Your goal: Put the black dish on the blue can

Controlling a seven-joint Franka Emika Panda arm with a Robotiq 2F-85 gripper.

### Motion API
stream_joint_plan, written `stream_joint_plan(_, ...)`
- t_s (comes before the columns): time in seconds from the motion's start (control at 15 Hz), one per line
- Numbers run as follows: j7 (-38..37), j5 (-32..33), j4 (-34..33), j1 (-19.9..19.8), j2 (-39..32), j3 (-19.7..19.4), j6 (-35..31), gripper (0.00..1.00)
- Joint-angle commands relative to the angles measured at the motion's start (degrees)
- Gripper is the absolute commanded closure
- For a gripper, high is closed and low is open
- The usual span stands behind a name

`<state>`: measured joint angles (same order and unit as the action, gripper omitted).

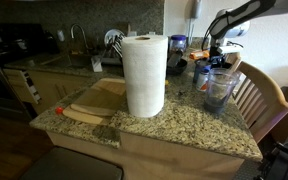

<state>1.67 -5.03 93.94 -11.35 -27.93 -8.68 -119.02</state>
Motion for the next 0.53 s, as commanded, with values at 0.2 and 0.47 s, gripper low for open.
stream_joint_plan(0.2, -0.2, -0.1, -0.7, -0.6, 0.0, 0.6, 0.3, 0.27)
stream_joint_plan(0.47, -0.7, -0.1, -2.1, -0.5, -0.5, 0.6, 1.4, 0.56)
